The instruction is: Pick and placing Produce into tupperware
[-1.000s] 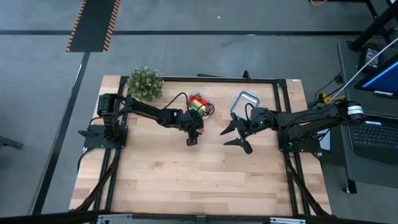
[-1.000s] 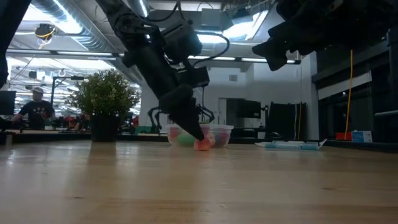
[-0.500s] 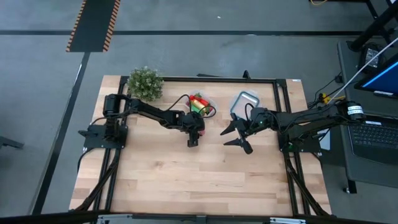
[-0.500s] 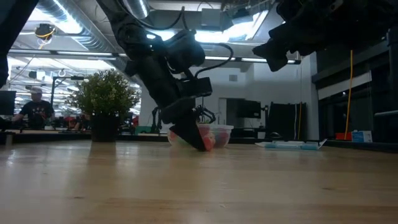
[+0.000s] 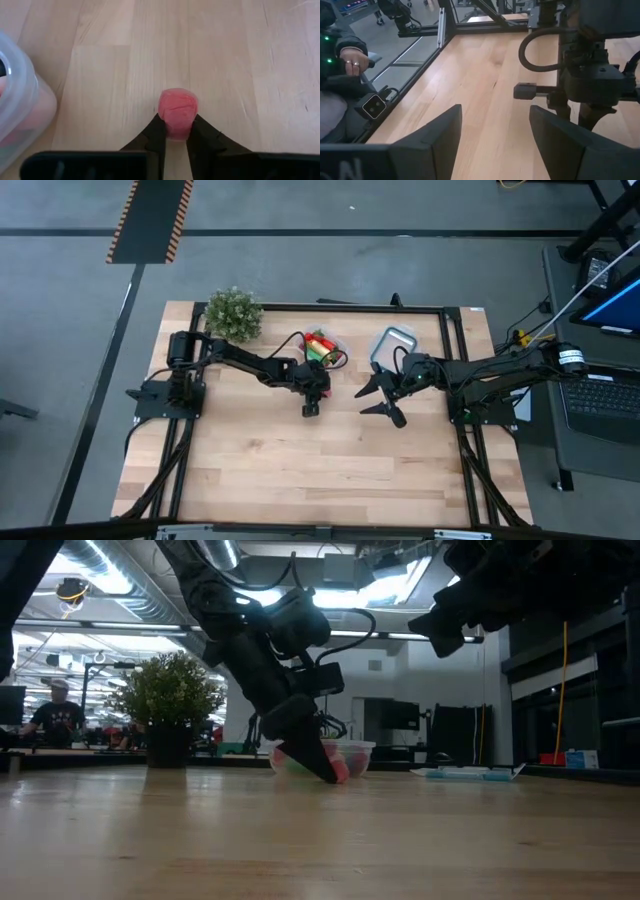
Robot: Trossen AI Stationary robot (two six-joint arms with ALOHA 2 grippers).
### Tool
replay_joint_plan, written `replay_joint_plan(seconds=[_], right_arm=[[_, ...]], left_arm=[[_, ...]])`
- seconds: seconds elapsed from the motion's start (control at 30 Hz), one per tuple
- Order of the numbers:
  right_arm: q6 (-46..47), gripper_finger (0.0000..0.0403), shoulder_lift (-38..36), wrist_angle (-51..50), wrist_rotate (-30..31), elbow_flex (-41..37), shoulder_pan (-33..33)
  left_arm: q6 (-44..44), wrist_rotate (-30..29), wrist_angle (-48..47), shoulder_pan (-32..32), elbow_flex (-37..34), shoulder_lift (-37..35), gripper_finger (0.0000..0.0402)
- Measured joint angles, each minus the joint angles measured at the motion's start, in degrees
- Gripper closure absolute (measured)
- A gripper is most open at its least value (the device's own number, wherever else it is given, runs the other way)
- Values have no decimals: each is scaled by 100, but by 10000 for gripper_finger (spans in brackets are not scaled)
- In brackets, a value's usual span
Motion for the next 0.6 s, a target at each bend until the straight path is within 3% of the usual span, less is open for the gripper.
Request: replay_joint_plan(seconds=[0.3, 0.6], right_arm=[[110, 169, 0, -92, 0, 0, 0], [-34, 169, 0, -116, 4, 2, 0]], left_arm=[[207, 57, -92, -74, -15, -240, 356], [355, -15, -586, -70, -17, -1172, 358]])
